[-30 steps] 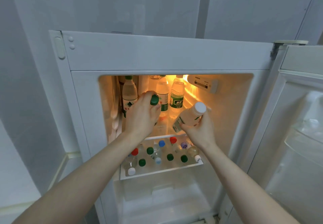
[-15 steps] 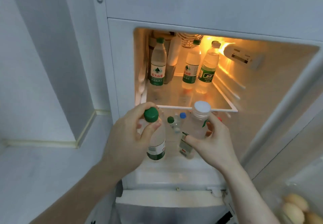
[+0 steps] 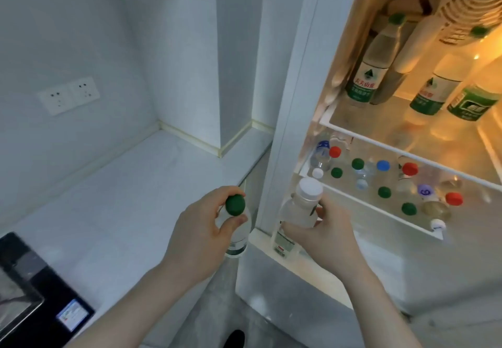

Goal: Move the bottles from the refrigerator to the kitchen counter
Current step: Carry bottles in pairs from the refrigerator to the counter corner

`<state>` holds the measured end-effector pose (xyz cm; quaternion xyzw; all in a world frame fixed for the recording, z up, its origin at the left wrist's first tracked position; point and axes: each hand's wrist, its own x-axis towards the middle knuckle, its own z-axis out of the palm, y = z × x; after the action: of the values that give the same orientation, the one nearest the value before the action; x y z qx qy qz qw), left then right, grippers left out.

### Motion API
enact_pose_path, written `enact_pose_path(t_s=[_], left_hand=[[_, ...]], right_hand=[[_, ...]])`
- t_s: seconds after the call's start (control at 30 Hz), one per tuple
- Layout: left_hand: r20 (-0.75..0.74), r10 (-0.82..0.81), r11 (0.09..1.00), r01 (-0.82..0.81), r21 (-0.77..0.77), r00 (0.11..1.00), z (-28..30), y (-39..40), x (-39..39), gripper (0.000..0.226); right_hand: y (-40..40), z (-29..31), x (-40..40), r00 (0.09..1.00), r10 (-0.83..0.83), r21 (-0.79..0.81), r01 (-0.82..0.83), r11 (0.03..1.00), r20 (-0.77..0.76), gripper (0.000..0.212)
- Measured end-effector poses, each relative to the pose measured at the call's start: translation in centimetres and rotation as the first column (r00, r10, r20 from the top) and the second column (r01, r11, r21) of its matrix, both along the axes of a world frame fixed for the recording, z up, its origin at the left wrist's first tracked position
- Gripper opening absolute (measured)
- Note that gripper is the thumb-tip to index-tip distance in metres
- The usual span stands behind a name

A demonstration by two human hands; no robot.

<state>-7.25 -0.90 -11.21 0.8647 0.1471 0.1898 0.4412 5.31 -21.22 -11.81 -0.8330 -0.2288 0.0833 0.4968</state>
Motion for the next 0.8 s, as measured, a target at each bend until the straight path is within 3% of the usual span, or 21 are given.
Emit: enact_pose_path(t_s=[0.3,0.47,0.8], left_hand=[[-0.076,0.337,0.941,-0.338,0.003,0.938,-1.7,-2.0,-14.8,0.029],[-0.117,0.545,0.837,-0.546,0.022,0.83,-1.9,-3.3,-24.3,0.03],[-0.084,0.818,0.573,-0.819,0.033,0.569,-1.5,-4.8,-40.6,0.031]], right_hand=[[3.2,-3.5,-8.1,0.941,0.31,0.047,-0.307,0.951,-0.136,0.039],[6.7,-4.2,-14.7,0.853,0.501,0.024,-0.504,0.864,-0.146,0.027],[13.5,-3.3,-28.7,0.556,0.823,-0.005,-0.829,0.56,-0.115,0.025]])
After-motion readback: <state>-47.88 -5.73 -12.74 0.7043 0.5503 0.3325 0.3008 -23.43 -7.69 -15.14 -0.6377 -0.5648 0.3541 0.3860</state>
